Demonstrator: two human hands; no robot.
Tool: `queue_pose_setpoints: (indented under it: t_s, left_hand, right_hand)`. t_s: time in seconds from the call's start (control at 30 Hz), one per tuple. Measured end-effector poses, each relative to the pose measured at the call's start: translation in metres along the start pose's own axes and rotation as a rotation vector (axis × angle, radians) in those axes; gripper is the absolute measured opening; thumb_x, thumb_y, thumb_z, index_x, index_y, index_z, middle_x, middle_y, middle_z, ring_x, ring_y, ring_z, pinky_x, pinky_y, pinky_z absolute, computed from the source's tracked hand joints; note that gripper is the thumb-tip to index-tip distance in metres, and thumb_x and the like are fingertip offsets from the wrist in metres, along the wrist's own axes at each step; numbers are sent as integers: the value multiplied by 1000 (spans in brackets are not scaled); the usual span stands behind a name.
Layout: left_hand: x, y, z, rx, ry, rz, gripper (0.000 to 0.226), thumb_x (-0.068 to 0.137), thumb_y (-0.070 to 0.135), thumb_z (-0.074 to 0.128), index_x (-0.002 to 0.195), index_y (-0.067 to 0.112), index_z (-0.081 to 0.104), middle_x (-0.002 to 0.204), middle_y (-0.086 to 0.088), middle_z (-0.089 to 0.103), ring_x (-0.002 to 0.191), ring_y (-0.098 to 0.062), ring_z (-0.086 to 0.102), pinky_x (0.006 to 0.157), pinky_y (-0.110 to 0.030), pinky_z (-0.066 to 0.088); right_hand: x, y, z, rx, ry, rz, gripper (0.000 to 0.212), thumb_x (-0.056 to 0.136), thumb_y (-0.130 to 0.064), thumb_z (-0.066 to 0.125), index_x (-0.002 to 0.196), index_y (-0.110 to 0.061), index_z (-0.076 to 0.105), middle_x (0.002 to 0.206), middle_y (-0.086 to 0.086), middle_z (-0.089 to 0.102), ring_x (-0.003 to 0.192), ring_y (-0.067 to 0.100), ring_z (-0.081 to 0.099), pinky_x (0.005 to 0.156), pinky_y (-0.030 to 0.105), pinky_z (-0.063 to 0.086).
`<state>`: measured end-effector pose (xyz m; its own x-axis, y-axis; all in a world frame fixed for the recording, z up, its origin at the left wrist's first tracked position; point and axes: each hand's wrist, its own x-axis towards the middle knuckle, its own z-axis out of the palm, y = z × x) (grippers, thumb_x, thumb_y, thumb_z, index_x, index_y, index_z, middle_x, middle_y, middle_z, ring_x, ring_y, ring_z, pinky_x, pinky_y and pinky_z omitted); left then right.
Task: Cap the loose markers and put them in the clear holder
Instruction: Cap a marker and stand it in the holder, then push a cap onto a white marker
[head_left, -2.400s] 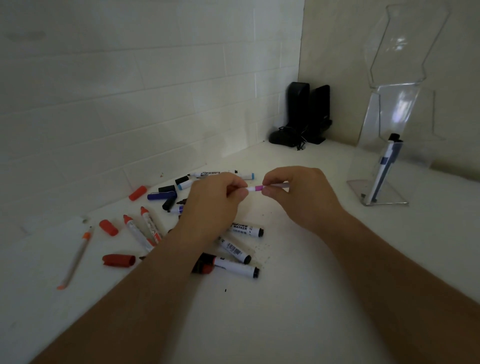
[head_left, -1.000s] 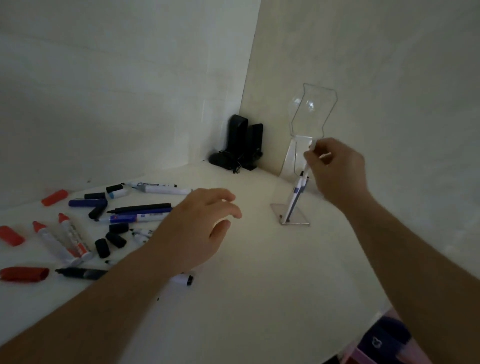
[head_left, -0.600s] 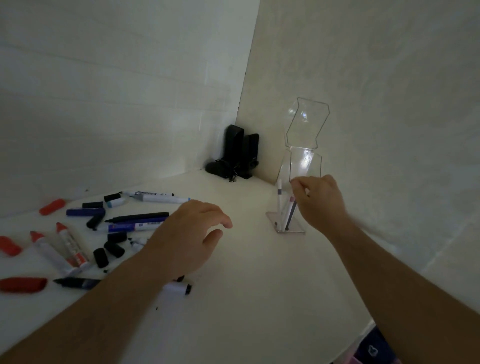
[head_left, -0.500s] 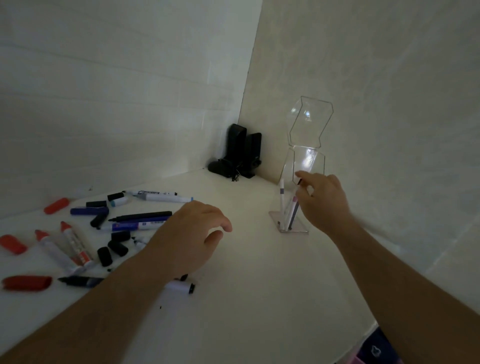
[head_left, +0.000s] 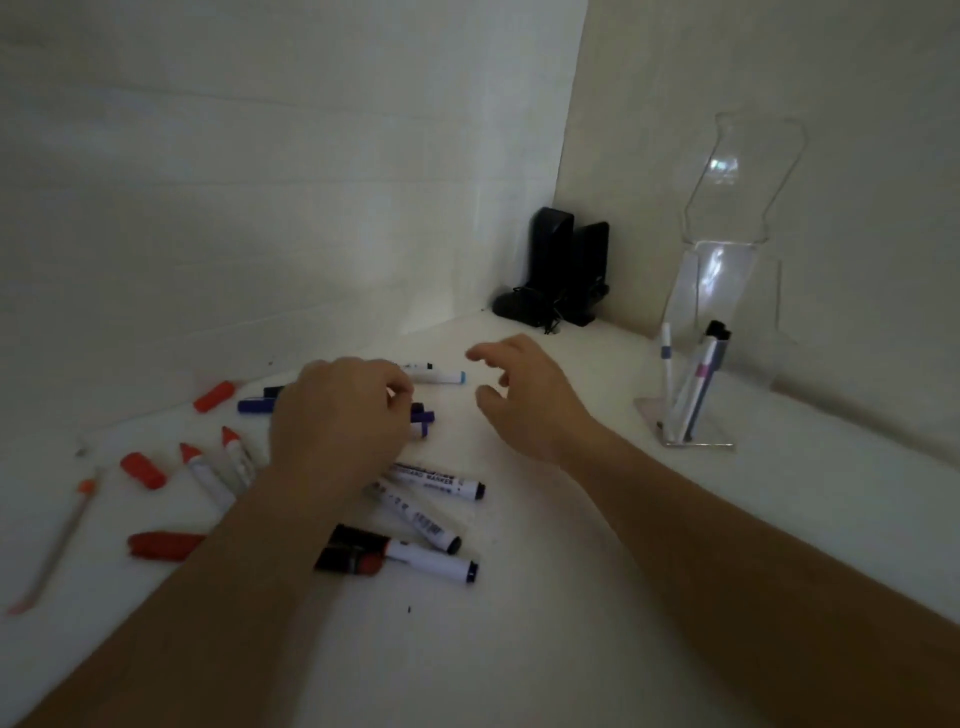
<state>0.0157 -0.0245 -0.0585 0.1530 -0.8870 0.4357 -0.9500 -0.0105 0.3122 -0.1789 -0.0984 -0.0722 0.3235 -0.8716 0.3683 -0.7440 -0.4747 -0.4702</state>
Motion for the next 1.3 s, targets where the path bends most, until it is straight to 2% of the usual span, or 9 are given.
queue_pose_setpoints:
  t_s: [0.07, 0.17, 0.27, 0.37, 0.5, 0.73, 0.93, 1.17, 1.3]
  left_hand:
    - [3, -1, -6, 13, 23, -61, 20, 95, 38, 53, 106, 39, 70, 86, 9, 67, 73, -14, 59, 64, -34, 56]
    - [4, -2, -11, -34, 43, -147, 19, 94, 34, 53, 103, 39, 68, 81, 9, 65, 64, -12, 59, 57, -30, 53]
    - [9, -19, -16, -83, 113, -276, 27, 87, 24, 51, 106, 42, 60, 90, 5, 62, 72, -16, 59, 59, -33, 51]
    - [13, -37, -20, -67, 159, -347, 43, 81, 14, 55, 117, 38, 50, 110, -2, 54, 94, -25, 54, 70, -40, 50]
    - [16, -46, -17, -64, 142, -392, 49, 78, 7, 59, 117, 33, 47, 113, -4, 50, 99, -25, 46, 76, -42, 46]
    - [17, -53, -5, 57, 32, -332, 41, 90, 16, 52, 124, 37, 63, 127, -5, 57, 116, -31, 45, 95, -46, 46]
    - [18, -56, 3, 105, -10, -285, 41, 94, 19, 48, 127, 36, 64, 121, -5, 61, 112, -32, 47, 93, -45, 44]
    - [20, -46, 3, 133, 30, -243, 29, 95, 38, 52, 120, 41, 67, 121, 2, 66, 112, -30, 50, 92, -43, 46]
    - [47, -44, 3, 226, -96, -275, 31, 94, 34, 55, 122, 42, 65, 128, 1, 61, 118, -30, 47, 95, -43, 40]
  right_hand:
    - [28, -4, 19, -24, -46, 42, 44, 102, -33, 55, 145, -30, 51, 146, 1, 45, 129, 20, 48, 109, 36, 43]
    - [60, -12, 35, -66, -136, 87, 47, 105, -44, 48, 151, -35, 46, 156, 2, 36, 141, 30, 30, 112, 44, 35]
    - [78, -22, 42, -80, -277, 38, 51, 102, -50, 52, 151, -38, 44, 157, -2, 37, 141, 32, 28, 113, 47, 34]
    - [81, -24, 50, -39, -342, 7, 39, 95, -42, 65, 133, -37, 60, 135, 2, 56, 125, 29, 44, 103, 46, 46]
    - [76, -18, 59, 7, -223, 24, 27, 91, -41, 71, 115, -28, 70, 114, 1, 54, 106, 22, 52, 91, 40, 52]
    - [65, -18, 56, 58, -120, 13, 23, 96, -37, 68, 114, -24, 72, 116, -2, 48, 100, 15, 52, 83, 26, 41]
    - [28, -10, 11, 121, -78, 56, 22, 100, -44, 59, 111, -26, 68, 103, -6, 65, 90, 10, 59, 72, 25, 44]
    - [-16, 1, 7, 254, 8, 155, 20, 101, -46, 57, 90, -32, 66, 80, -10, 64, 71, 10, 59, 60, 20, 42]
    - [-18, 3, 12, 267, -40, 129, 18, 98, -43, 60, 110, -34, 72, 89, -15, 66, 76, 4, 62, 61, 19, 44]
